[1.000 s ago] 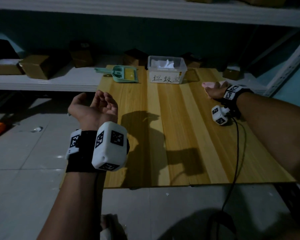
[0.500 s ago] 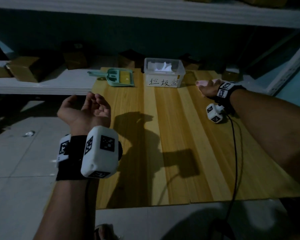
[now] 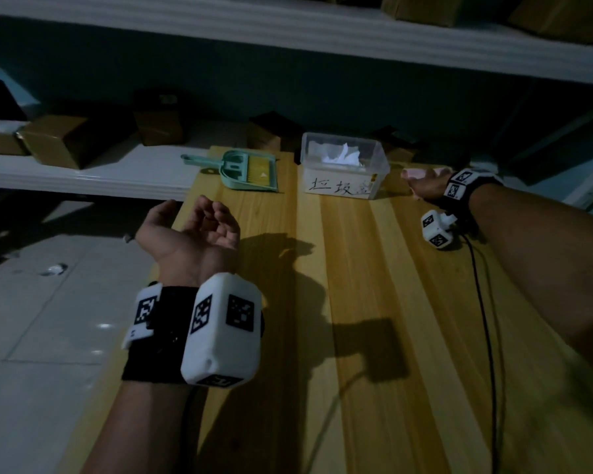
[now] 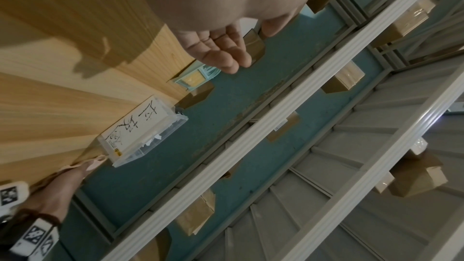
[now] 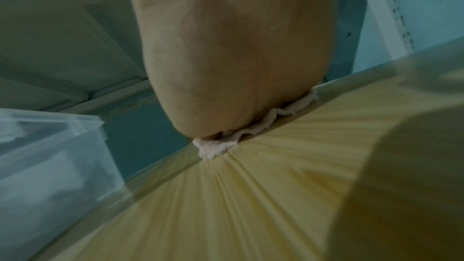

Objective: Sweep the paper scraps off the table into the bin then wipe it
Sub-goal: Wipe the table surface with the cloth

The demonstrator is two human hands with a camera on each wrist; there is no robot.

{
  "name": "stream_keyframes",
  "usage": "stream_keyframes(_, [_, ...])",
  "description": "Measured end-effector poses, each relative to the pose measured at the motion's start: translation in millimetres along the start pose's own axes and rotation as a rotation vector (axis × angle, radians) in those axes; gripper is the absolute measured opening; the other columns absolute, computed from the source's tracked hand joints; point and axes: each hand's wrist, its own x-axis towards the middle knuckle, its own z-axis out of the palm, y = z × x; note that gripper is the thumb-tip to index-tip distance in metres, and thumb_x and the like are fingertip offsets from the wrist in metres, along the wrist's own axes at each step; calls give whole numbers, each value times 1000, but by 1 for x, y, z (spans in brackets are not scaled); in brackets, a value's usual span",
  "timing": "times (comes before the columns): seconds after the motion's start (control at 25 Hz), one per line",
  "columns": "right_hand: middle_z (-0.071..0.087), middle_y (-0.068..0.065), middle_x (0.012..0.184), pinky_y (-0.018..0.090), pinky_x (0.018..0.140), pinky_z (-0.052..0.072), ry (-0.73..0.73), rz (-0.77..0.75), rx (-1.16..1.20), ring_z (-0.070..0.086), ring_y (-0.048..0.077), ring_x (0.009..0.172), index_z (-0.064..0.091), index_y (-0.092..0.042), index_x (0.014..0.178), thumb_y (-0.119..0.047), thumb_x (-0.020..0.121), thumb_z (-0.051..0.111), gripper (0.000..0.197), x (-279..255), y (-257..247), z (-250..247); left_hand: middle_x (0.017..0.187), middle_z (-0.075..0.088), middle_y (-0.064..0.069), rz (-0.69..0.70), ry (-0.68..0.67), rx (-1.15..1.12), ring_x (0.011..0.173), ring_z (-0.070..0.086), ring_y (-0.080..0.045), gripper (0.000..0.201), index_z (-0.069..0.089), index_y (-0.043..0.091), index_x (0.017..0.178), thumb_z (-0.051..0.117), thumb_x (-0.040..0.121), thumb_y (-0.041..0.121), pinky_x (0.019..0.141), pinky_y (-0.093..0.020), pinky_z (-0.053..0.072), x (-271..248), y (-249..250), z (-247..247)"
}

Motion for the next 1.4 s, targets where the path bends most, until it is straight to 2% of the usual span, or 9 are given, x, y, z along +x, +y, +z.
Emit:
stream_keyframes(0.08, [30,10,157,41,116,30,0,-11,-23,37,33,137,32,-47,147,-102,54,17,110,27,3,1,83,57,-2,1,13,2,57,55,-18,27,60,7,88,54,82,33,58,-19,42,4,-1,3])
stream_keyframes(0.24, [25,8,161,31,116,22,-2,-64,-50,31,31,143,30,-38,151,-65,98,25,60,-9,-29,-11,81,56,-3,7,-3,20,58,54,-17,28,60,7,87,53,83,34,59,-20,41,10,-3,5])
stream_keyframes(0.32, [21,3,162,29,117,19,-34,-73,-50,27,28,145,25,-35,153,-55,103,24,55,-5,-35,-12,79,56,-4,13,-8,14,59,54,-17,29,60,7,86,53,84,34,60,-20,40,12,-3,6])
stream_keyframes(0.56, [22,7,162,45,116,28,51,-190,-219,31,33,143,19,-43,152,-84,81,5,84,-6,-45,-9,78,57,-4,9,-2,12,59,54,-18,27,60,6,86,53,84,33,60,-21,41,10,-6,9])
stream_keyframes(0.68, [31,12,157,43,109,38,35,-220,-218,43,33,133,29,-34,150,-74,82,18,79,4,-47,-5,74,57,-5,11,-7,9,58,54,-18,27,59,6,83,52,85,32,61,-21,41,7,-7,7])
stream_keyframes(0.84, [52,20,130,35,88,39,35,-297,-347,52,30,105,54,-28,106,-75,81,18,64,-23,-59,-6,73,58,-4,20,3,-23,58,55,-18,27,60,6,85,53,84,32,60,-21,41,1,-3,7])
stream_keyframes(1.0, [42,18,147,31,97,38,60,-308,-400,46,31,127,41,-16,144,-44,106,24,51,-49,-65,-7,75,58,-5,8,3,-17,58,55,-18,27,60,6,86,54,84,32,61,-21,41,-6,-3,5])
stream_keyframes(1.28, [0,11,164,46,119,16,-25,-115,-215,7,33,150,16,-36,154,-56,100,21,57,-59,-54,7,76,57,-4,12,-1,-41,58,54,-19,24,59,6,83,53,84,30,60,-21,41,-26,3,1])
stream_keyframes(1.4, [20,15,159,41,118,23,0,-125,-206,21,36,146,23,-33,153,-52,101,23,55,-74,-50,6,80,57,-5,10,-8,-42,59,54,-19,24,60,6,86,53,84,29,61,-21,41,-34,6,-2])
